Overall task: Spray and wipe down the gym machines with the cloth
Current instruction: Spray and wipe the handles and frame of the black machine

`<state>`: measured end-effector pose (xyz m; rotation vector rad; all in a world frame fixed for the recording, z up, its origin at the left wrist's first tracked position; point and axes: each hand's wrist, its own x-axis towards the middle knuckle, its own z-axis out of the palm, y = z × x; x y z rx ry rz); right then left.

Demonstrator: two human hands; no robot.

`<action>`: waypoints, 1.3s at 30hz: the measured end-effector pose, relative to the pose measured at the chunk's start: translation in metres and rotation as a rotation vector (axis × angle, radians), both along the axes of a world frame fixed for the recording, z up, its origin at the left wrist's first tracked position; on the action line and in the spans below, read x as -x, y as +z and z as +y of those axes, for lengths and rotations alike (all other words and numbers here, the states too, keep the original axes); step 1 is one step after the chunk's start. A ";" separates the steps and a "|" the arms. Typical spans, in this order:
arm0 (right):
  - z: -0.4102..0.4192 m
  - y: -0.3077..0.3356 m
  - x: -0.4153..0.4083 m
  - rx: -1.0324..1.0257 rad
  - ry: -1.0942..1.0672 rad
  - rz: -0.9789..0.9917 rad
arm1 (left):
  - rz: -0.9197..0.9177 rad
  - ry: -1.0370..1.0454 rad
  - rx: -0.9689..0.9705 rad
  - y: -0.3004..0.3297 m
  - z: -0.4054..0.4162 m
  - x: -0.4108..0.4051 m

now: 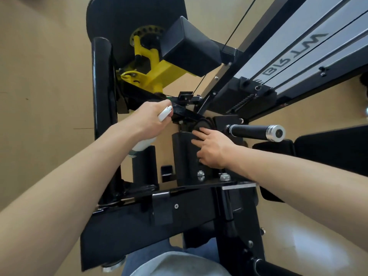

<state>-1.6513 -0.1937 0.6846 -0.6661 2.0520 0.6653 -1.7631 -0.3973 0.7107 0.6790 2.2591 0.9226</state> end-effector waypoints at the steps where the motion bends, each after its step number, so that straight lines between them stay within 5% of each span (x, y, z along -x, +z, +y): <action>1: -0.001 0.001 0.000 -0.013 0.005 -0.007 | -0.013 -0.017 0.005 0.000 0.000 0.000; 11: -0.005 -0.004 0.006 0.033 0.025 -0.385 | -0.001 -0.288 0.225 -0.003 0.001 -0.013; 22: -0.009 -0.012 0.039 -0.151 -0.060 0.122 | -0.055 -0.270 0.131 -0.005 0.006 -0.014; 33: -0.009 -0.009 -0.002 0.071 0.069 -0.317 | -0.009 -0.266 0.151 -0.005 0.004 -0.013; 39: -0.005 -0.013 0.013 0.032 0.091 -0.157 | -0.024 -0.279 0.114 -0.005 0.006 -0.011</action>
